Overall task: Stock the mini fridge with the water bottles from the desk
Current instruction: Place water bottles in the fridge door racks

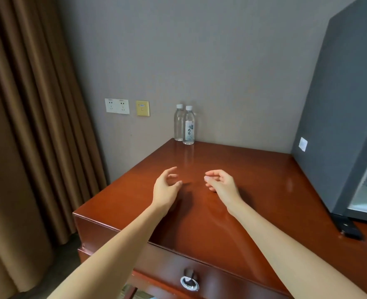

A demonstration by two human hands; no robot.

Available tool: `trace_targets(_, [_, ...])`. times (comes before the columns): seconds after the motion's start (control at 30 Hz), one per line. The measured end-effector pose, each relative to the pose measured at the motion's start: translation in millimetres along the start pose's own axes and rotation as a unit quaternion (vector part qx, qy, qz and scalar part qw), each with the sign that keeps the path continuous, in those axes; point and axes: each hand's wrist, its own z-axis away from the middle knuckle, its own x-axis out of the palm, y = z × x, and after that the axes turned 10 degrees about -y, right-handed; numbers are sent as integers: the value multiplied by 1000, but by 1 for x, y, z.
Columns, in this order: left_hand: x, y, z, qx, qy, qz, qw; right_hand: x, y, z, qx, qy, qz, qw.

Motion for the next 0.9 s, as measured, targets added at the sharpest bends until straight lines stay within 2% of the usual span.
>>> trace_targets(0.53, [31, -35, -170, 5, 54, 79, 995, 13, 35, -170, -35, -15, -59, 998])
trace_targets(0.9, [54, -61, -278, 31, 23, 71, 997, 14, 54, -288, -52, -26, -35, 998])
